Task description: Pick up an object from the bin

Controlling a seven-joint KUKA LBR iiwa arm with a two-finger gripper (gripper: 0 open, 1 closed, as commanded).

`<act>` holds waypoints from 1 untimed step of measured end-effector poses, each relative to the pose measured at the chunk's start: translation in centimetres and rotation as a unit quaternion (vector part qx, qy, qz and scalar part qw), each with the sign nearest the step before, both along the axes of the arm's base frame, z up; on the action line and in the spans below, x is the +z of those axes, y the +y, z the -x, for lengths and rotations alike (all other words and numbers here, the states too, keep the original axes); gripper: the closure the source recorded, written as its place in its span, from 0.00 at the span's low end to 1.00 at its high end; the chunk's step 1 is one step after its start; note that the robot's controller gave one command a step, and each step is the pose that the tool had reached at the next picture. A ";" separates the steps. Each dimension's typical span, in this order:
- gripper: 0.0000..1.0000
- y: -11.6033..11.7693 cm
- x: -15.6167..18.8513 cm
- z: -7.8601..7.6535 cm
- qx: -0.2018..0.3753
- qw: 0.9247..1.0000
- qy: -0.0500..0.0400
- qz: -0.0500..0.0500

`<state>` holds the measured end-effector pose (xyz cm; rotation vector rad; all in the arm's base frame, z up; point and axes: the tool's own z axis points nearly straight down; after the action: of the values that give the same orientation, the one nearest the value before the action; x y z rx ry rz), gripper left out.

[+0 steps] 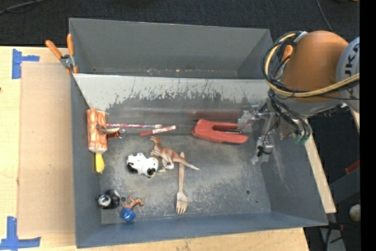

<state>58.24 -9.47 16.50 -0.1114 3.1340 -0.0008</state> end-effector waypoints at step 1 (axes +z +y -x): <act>0.00 5.6 -5.1 1.3 -0.084 0.996 0.002 0.000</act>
Offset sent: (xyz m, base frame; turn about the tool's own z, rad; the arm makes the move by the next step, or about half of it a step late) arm 0.0286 0.0877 -0.0897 -0.2808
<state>56.94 -3.88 11.37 0.1531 3.1368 -0.0005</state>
